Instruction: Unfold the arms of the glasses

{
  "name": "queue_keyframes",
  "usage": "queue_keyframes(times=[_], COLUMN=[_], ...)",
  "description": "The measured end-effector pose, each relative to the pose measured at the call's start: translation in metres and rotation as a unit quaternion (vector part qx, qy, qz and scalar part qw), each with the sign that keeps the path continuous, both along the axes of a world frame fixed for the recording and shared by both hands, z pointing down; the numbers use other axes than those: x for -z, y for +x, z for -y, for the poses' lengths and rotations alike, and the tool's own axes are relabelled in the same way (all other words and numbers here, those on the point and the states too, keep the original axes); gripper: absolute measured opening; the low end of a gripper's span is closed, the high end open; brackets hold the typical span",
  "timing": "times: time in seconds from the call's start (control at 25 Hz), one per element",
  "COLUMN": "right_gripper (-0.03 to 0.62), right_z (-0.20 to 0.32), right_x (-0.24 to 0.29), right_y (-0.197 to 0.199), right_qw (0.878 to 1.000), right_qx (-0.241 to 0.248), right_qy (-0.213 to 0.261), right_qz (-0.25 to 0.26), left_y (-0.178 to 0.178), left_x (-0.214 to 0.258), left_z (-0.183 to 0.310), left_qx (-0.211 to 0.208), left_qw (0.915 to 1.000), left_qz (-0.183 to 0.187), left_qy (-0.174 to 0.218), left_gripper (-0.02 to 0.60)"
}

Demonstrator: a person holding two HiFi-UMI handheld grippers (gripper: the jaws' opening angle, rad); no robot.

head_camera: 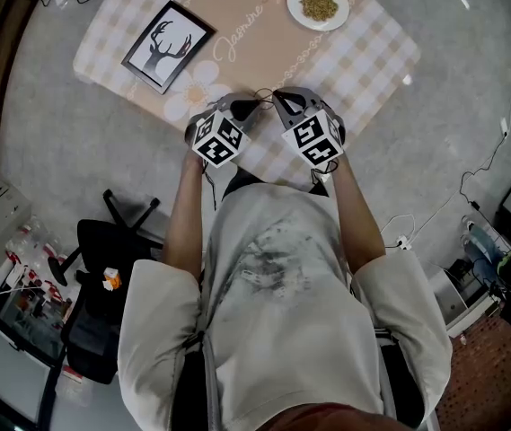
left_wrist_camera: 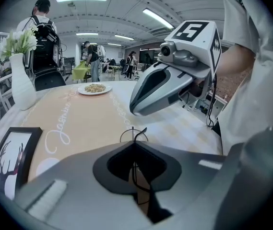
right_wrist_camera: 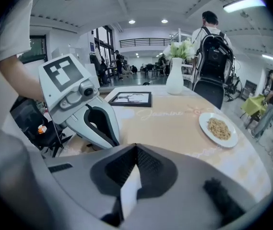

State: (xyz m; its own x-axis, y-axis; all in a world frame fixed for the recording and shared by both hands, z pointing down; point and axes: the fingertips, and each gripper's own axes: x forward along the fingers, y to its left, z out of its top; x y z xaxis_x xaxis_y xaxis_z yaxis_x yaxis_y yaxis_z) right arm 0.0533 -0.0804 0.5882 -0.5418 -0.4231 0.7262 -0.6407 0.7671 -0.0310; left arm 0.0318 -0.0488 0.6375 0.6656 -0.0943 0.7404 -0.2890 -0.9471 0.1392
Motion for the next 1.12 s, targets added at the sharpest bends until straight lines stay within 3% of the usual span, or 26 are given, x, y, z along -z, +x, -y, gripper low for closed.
queue_keyframes(times=[0.36,1.12], right_gripper=[0.015,0.015], right_z=[0.002,-0.001], right_x=[-0.025,-0.040], right_y=[-0.005,-0.011], right_qw=[0.999,0.998], right_qx=[0.024,0.052], right_qy=[-0.019,-0.035], right_qz=[-0.025,-0.020], left_y=[0.000,0.001], left_x=[0.000,0.001], left_z=[-0.001,0.000], left_qx=[-0.004,0.000], left_qw=[1.0000,0.9999], left_qz=[-0.004,-0.012], left_qy=[-0.002,0.000], left_gripper=[0.015,0.014])
